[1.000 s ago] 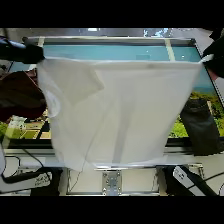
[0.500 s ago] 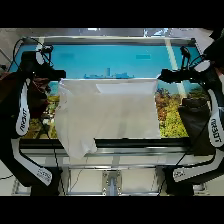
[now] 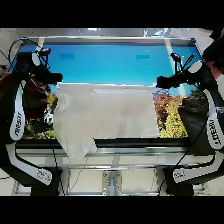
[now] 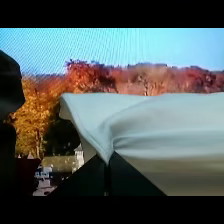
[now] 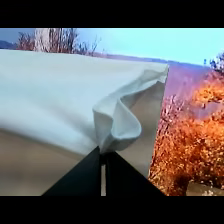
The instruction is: Fold the shirts.
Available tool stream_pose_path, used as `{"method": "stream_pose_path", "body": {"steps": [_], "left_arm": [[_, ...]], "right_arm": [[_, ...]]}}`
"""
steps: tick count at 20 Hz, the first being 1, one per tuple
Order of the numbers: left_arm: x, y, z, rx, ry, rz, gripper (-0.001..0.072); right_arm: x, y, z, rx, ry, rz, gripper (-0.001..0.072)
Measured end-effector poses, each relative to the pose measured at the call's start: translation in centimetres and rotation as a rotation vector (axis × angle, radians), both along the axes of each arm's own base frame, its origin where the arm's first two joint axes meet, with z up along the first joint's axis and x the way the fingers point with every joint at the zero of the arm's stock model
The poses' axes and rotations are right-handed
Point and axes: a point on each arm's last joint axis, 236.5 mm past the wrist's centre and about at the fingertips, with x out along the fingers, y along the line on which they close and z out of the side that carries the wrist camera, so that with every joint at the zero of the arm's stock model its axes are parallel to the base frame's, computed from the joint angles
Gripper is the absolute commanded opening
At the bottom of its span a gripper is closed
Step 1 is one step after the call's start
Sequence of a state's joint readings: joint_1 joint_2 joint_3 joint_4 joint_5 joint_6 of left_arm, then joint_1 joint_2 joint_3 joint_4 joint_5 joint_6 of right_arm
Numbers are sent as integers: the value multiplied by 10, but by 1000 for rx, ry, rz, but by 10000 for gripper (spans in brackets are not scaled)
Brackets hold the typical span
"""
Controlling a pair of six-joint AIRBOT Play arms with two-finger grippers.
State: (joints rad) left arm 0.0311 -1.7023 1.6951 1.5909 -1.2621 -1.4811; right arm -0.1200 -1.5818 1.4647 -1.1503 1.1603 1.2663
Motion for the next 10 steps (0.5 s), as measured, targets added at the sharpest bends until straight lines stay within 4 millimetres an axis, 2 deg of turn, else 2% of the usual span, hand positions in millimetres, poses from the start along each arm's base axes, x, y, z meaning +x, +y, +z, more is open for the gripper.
{"method": "stream_pose_path", "body": {"steps": [3, 6, 10], "left_arm": [[-41, 2, -24, 2, 110, 2, 11], [-76, 2, -52, -1, 209, 0, 11], [-101, 1, -76, -5, 276, 0, 12]], "right_arm": [[-20, 2, -25, -22, 65, 11, 14], [-32, 5, -49, -35, 95, 7, 13], [-42, 4, -75, -48, 114, -19, 15]]}}
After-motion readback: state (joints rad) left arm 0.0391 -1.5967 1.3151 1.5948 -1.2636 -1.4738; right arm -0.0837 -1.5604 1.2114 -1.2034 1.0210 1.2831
